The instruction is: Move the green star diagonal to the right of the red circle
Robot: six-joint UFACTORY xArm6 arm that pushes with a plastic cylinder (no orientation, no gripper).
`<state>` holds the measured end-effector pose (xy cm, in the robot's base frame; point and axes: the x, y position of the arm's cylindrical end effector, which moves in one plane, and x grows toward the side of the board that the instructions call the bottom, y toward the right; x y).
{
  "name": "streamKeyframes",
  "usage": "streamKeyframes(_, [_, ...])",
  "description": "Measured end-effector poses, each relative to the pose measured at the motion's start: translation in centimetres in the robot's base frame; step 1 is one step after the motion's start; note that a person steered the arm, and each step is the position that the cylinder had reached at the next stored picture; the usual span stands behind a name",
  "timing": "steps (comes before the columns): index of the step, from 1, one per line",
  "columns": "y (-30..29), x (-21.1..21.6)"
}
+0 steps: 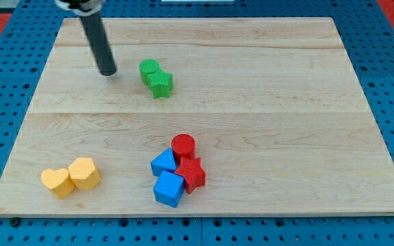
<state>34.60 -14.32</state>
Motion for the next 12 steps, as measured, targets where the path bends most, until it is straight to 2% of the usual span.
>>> streamKeyframes(2, [11.2, 3.3])
streamKeyframes(3, [14.6, 5.3])
streamKeyframes(4, [15.3, 5.4])
streamKeyframes(6, [11.4, 3.8])
streamKeyframes(7, [7.1, 3.8])
streamKeyframes(8, [4.7, 6.0])
streamKeyframes(10, [18.5, 7.8])
streamKeyframes(11, [18.8, 11.5])
streamKeyframes(12, [16.1, 10.9])
